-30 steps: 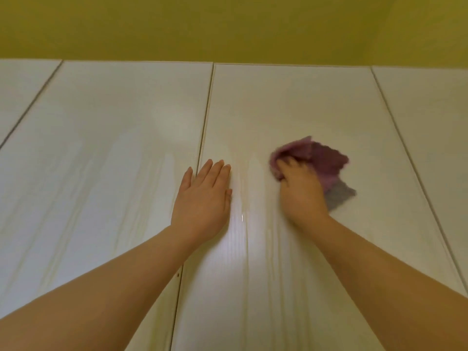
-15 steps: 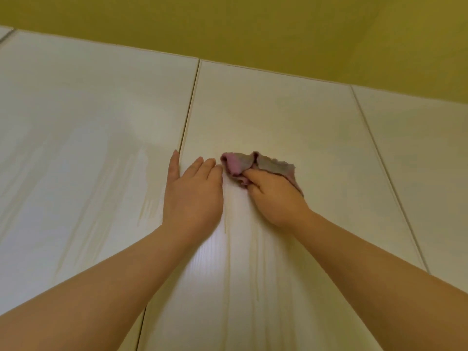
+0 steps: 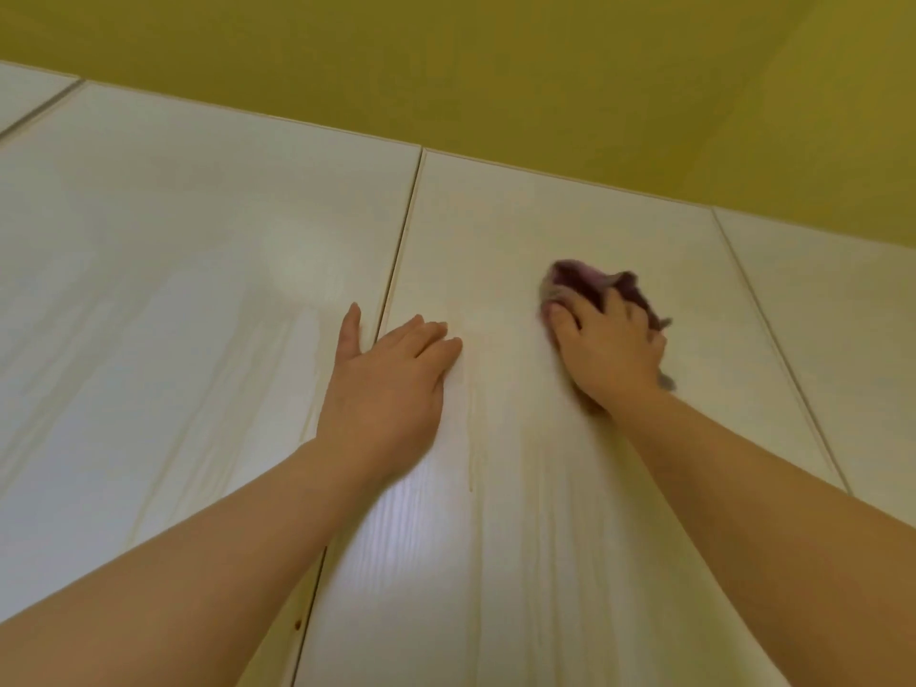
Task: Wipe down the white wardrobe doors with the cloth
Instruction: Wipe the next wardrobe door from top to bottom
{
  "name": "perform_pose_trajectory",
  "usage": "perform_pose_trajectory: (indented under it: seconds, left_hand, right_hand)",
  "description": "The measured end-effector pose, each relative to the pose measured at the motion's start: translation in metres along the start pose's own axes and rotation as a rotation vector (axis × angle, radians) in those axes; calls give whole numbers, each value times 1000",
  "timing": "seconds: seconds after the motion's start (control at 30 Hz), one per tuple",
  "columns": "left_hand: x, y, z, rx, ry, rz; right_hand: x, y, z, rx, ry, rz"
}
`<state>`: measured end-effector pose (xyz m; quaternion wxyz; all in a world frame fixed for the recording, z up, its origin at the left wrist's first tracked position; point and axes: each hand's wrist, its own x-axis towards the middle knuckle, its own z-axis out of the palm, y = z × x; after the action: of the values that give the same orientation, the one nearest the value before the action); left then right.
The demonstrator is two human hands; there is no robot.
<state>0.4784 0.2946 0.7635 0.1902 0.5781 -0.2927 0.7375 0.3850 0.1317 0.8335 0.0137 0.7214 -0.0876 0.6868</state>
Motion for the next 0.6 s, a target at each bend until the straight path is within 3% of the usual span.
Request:
perform_pose_trajectory:
  seconds: [0.07, 0.1, 0.17, 0.27, 0.33, 0.5, 0.6]
  left_hand:
    - [-1, 0, -1, -30, 7, -9]
    - [-2, 0, 0, -27, 6, -13]
    - [-2, 0, 1, -15, -1, -7]
    - [1, 1, -2, 22, -59, -26]
    - [2, 2, -5, 35, -96, -29]
    - [-1, -5, -14, 172, -192, 20]
    - [-9, -8, -20, 177, -191, 47]
  right_hand:
    - [8, 7, 0, 38, -19, 171]
    - [9, 2, 4, 22, -21, 164]
    - [6, -21, 15, -5, 8, -12]
    - [-7, -57, 30, 25, -51, -419]
    - [-3, -57, 32, 36, -80, -517]
    - [14, -48, 30, -40, 41, -86]
    - [-9, -75, 39, 31, -61, -403]
